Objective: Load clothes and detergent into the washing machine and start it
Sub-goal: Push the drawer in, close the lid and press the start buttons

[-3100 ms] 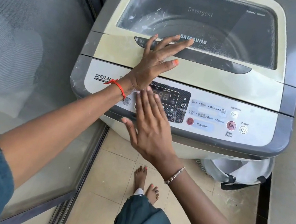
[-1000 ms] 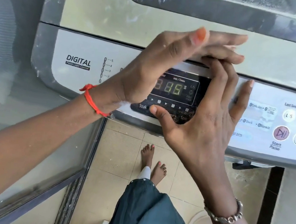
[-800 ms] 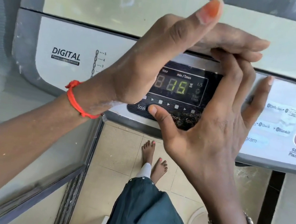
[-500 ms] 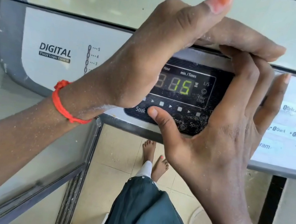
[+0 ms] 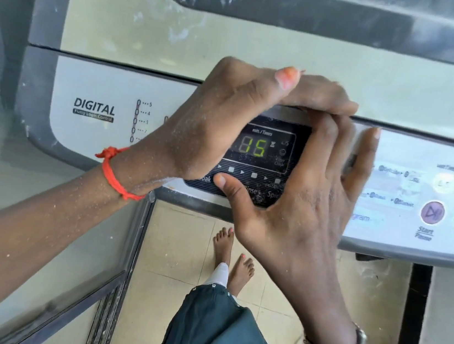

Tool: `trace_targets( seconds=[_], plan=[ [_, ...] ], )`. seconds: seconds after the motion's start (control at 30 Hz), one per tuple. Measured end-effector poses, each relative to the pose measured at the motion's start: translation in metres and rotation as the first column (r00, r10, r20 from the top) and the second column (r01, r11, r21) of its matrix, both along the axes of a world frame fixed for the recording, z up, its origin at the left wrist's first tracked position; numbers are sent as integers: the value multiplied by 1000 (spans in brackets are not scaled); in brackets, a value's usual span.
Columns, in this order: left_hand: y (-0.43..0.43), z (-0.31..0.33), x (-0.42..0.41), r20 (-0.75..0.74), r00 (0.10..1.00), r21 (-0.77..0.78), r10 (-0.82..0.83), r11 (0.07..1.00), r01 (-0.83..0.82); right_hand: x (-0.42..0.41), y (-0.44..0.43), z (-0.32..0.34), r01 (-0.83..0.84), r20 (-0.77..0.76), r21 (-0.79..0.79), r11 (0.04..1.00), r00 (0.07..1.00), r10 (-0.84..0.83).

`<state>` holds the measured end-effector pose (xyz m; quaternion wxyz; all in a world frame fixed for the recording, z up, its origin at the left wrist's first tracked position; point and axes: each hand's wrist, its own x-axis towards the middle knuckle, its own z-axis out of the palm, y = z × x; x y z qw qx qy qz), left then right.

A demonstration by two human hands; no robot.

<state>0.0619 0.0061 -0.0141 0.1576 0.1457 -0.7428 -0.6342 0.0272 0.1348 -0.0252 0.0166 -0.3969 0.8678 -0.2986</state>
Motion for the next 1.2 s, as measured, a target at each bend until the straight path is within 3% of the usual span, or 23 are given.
trace_targets(
  seconds=[0.03,0.13,0.3,0.5,0.73,0.97,1.2],
  plan=[
    [2,0,2,-29,992,-31,-121,992,120,1,2,1,1,-23,15,1000,1000,0],
    [7,7,3,4,983,-84,-186,979,185,1,2,0,-13,-4,36,999,1000,13],
    [8,12,6,22,988,-224,-155,962,156,1,2,3,-24,70,-83,996,997,30],
    [10,11,5,-11,997,-367,-75,928,66,-18,33,19,31,341,-327,944,936,87],
    [9,9,3,-7,996,-379,-85,922,76,-70,96,21,146,310,-267,953,949,-58],
    [8,9,5,-38,995,-373,-88,926,68,-93,118,16,130,335,-180,975,940,-63],
    [11,10,5,-52,997,-356,-66,933,43,-91,116,16,183,407,-206,961,909,-86]
  ],
)
